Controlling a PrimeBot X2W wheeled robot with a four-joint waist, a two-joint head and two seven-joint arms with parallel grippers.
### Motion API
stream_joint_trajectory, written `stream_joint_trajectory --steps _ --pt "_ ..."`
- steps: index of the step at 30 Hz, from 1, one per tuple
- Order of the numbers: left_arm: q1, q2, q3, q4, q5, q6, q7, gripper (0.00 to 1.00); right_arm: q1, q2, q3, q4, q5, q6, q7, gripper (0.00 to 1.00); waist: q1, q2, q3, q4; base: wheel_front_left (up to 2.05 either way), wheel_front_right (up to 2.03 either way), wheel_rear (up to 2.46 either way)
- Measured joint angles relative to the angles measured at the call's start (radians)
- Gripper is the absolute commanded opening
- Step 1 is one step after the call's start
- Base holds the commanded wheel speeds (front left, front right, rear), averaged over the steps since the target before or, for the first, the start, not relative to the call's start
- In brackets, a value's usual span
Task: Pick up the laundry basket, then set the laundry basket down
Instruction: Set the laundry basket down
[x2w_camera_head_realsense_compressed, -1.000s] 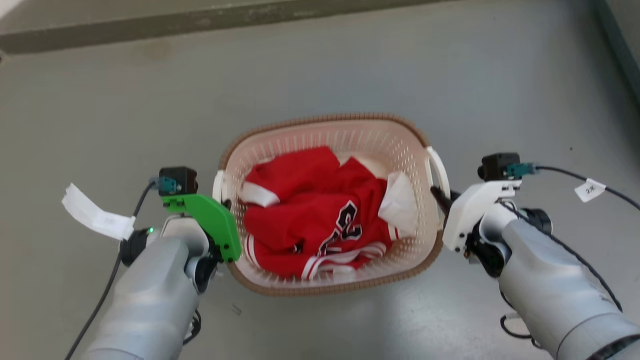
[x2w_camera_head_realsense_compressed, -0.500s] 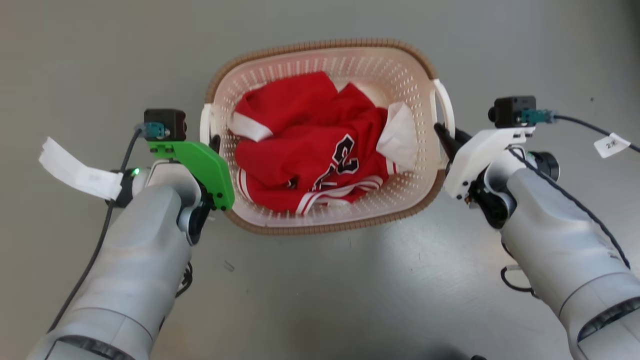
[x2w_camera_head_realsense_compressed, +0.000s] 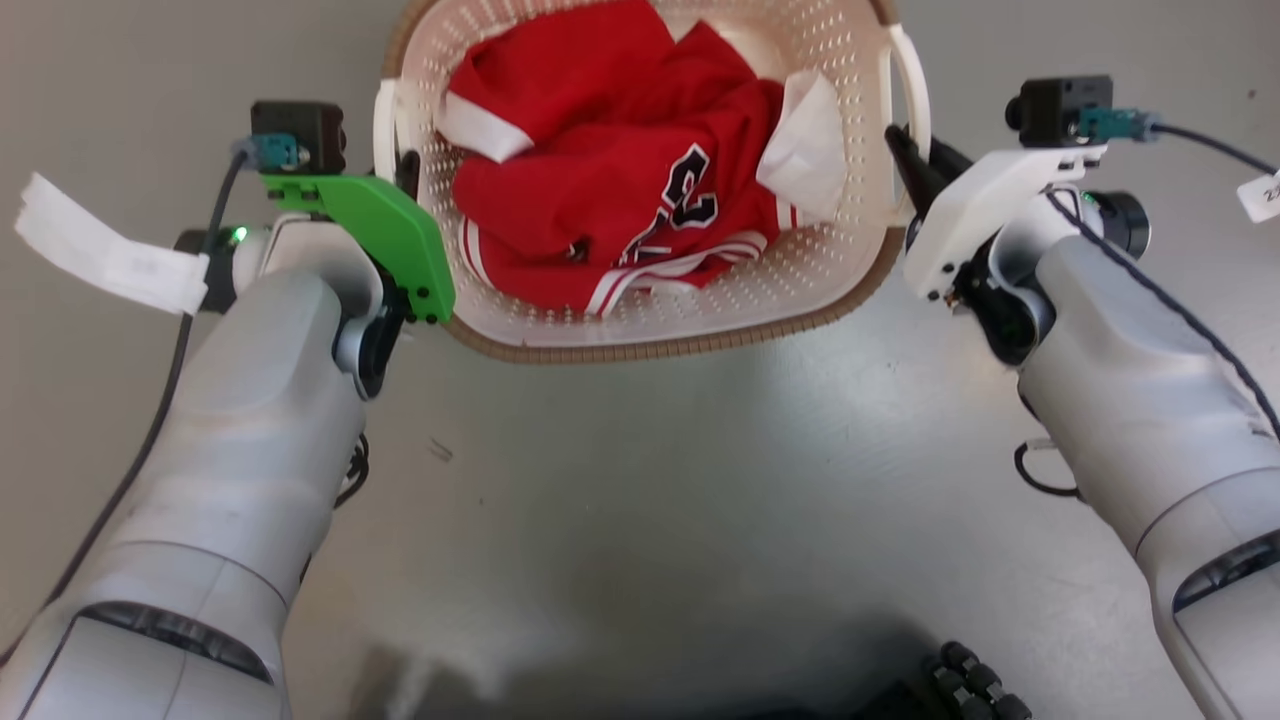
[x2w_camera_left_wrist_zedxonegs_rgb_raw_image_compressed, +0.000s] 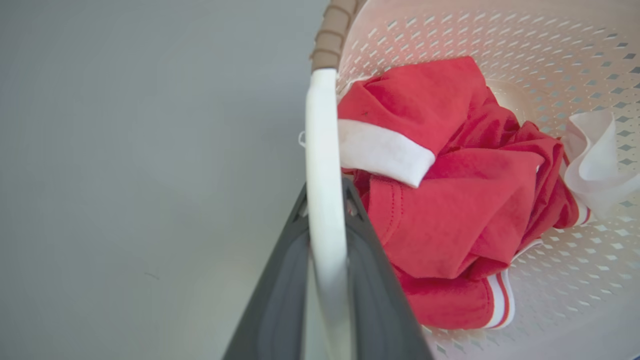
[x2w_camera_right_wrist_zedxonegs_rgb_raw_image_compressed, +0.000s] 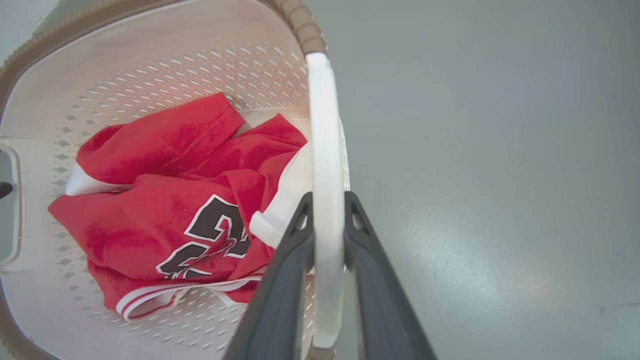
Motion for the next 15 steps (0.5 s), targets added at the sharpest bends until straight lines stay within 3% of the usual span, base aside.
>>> stream_joint_trajectory --steps 15 --pt "-0.048 -0.003 -0.002 0.035 0.007 0.0 -0.022 0.0 -0.058 0.004 -0.001 0.029 0.0 0.007 -0.013 0.0 -0.0001 0.0 0.157 0.012 0.0 0.0 0.0"
